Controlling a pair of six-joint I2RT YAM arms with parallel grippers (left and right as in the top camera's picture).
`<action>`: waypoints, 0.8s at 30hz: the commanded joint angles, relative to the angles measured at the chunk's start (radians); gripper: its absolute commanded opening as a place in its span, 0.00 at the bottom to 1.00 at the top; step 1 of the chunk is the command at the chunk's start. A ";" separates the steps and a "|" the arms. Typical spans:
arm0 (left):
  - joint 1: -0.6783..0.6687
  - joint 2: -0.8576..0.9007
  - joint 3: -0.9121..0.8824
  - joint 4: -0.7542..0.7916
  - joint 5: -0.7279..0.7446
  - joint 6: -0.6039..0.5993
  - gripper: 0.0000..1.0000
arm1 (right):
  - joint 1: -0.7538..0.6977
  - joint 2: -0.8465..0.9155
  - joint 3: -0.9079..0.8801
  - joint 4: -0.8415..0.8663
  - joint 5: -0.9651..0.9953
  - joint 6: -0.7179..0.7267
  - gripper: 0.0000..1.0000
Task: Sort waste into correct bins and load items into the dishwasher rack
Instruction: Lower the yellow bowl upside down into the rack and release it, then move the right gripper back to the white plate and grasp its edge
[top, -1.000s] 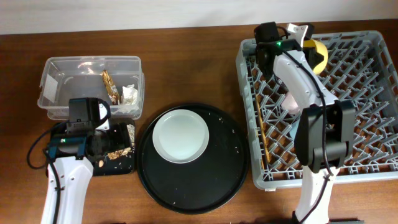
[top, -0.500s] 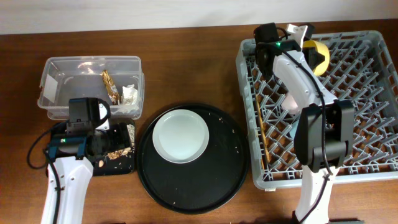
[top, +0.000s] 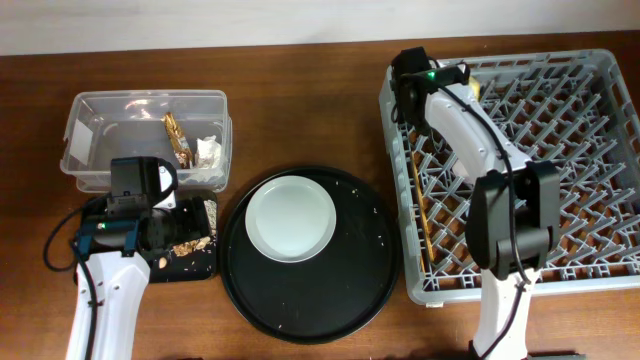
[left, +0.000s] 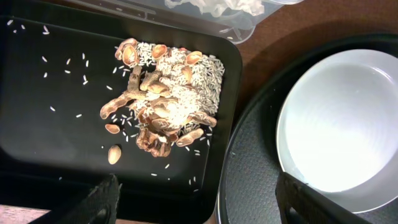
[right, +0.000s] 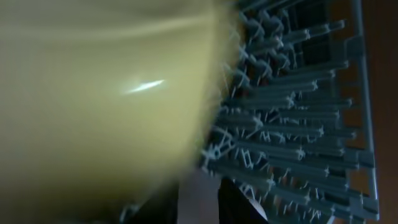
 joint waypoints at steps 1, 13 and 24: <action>0.004 0.003 0.002 0.001 0.005 -0.009 0.79 | 0.002 -0.165 -0.001 -0.049 -0.111 0.020 0.29; 0.004 0.003 0.002 -0.002 0.005 -0.009 0.79 | 0.003 -0.467 -0.001 -0.252 -0.758 -0.167 0.70; 0.004 0.003 0.002 -0.003 0.027 -0.009 0.80 | 0.178 -0.458 -0.231 -0.159 -1.088 -0.156 0.76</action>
